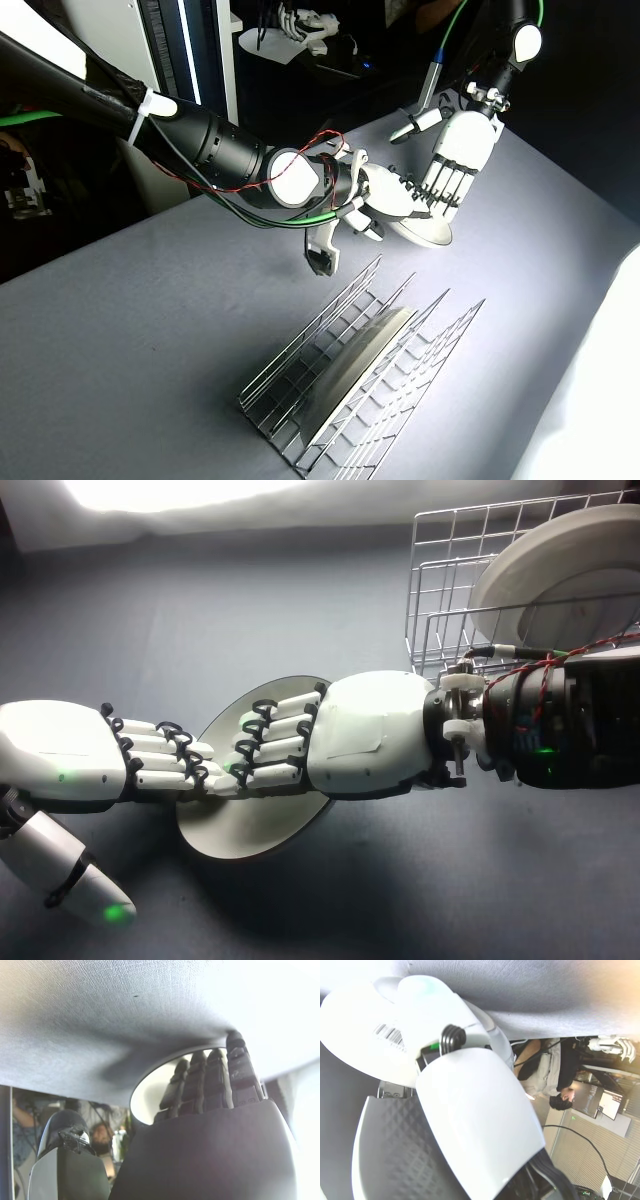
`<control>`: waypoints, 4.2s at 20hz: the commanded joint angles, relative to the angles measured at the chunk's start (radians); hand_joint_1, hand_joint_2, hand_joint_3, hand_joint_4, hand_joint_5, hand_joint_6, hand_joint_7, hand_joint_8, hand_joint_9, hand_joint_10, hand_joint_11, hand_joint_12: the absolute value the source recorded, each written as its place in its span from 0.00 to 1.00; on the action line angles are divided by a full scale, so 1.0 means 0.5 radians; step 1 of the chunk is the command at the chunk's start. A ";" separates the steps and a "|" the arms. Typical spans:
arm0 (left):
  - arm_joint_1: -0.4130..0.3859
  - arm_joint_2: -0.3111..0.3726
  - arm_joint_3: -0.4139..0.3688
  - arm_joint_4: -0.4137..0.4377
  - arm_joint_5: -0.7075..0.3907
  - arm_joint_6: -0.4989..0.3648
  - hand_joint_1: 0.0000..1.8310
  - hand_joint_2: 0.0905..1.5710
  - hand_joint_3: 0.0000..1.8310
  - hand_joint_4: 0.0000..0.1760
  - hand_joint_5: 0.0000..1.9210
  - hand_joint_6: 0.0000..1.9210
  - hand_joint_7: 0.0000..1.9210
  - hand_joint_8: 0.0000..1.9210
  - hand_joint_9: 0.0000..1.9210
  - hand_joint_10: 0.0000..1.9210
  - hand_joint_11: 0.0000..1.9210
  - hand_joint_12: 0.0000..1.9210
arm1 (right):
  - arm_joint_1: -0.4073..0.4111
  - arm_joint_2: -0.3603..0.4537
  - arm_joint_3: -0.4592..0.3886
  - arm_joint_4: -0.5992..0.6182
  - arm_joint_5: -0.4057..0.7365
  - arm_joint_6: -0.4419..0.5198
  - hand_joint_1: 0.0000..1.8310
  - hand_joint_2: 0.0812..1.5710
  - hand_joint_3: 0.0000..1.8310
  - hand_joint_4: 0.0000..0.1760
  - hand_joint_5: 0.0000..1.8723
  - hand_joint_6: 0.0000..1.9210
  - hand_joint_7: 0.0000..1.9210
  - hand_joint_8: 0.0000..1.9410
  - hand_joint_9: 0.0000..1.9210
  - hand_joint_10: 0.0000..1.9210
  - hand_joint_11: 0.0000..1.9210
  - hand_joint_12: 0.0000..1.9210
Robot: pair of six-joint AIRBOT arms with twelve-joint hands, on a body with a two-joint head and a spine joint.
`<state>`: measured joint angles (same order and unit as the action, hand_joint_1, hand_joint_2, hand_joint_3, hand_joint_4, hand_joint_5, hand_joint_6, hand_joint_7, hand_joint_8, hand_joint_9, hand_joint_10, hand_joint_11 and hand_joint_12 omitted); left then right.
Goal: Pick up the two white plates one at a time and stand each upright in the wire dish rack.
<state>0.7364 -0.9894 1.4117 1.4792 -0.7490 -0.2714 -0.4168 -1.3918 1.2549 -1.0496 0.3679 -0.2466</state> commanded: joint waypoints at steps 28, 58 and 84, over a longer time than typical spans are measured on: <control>-0.150 0.045 0.029 0.182 -0.022 -0.027 0.00 0.67 0.01 0.00 0.00 0.00 0.00 0.00 0.00 0.00 0.00 0.00 | 0.011 -0.020 0.043 0.046 0.188 -0.029 0.75 0.68 0.00 0.00 0.47 0.54 0.53 0.46 0.52 0.57 0.49 0.62; -0.638 0.213 0.216 0.277 -0.096 -0.027 0.00 0.67 0.00 0.00 0.00 0.00 0.00 0.00 0.00 0.00 0.00 0.00 | 0.324 0.483 -0.539 0.832 0.308 -0.025 0.76 0.68 0.00 0.00 0.48 0.54 0.53 0.47 0.52 0.56 0.46 0.68; -0.608 0.228 0.326 0.340 -0.082 -0.075 0.00 0.68 0.00 0.00 0.00 0.00 0.00 0.00 0.00 0.00 0.00 0.00 | 0.489 1.077 -0.790 2.154 0.425 0.040 0.76 0.68 0.00 0.00 0.47 0.55 0.53 0.48 0.52 0.55 0.46 0.66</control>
<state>0.4412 -0.8883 1.5726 1.7000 -0.7864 -0.3107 -0.1959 -0.8524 0.8639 0.0055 0.4320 -0.2493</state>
